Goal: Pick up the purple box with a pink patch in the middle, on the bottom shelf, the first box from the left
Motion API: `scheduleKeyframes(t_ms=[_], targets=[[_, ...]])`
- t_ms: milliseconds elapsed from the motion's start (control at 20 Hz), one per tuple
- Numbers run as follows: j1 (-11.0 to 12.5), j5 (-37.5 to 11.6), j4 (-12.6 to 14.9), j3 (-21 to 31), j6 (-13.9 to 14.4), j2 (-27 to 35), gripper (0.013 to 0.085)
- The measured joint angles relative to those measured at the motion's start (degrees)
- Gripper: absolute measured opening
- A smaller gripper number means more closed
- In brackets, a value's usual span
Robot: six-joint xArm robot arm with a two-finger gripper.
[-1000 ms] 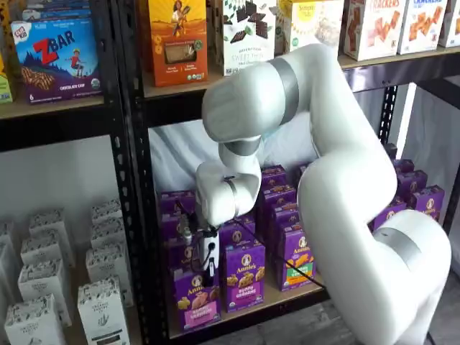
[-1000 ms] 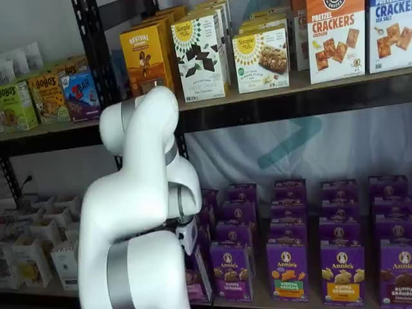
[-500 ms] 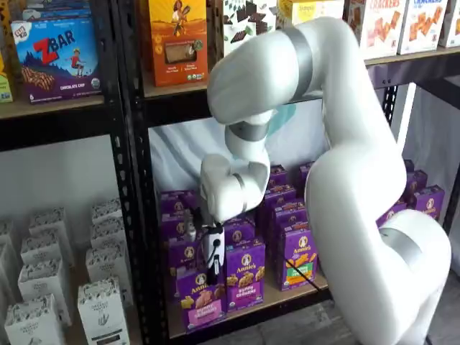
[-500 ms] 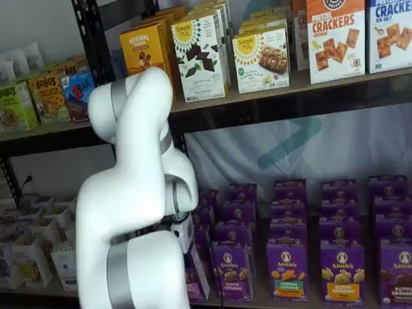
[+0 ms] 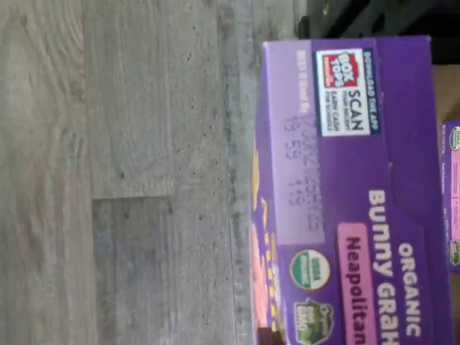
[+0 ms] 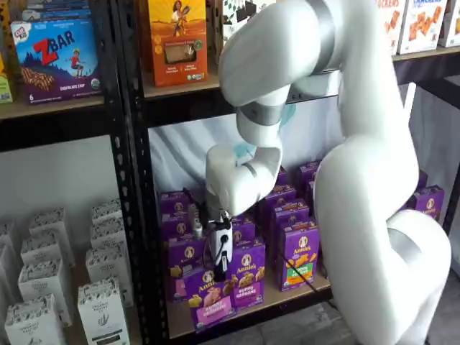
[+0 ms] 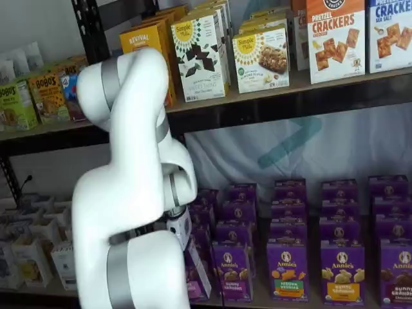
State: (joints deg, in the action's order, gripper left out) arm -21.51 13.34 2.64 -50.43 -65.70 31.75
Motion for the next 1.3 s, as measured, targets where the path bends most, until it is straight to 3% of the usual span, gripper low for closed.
scheduleKeyframes(t_ms=[150, 400, 550, 750, 1000, 1300], targets=[[0.01, 0.30, 1.96, 2.70, 1.85, -2.92, 0.0330], [-0.35, 2.36, 2.57, 6.60, 2.76, -8.07, 0.0330], [-1.00, 3.84, 0.00, 8.77, 0.98, -11.71, 0.0330], [-1.24, 6.22, 0.05, 10.92, 1.26, -16.05, 0.0330], [-0.38, 8.57, 3.91, 12.98, 3.91, -19.95, 0.0330], [0.33, 11.78, 2.32, 14.83, 1.69, -23.63, 0.0330]])
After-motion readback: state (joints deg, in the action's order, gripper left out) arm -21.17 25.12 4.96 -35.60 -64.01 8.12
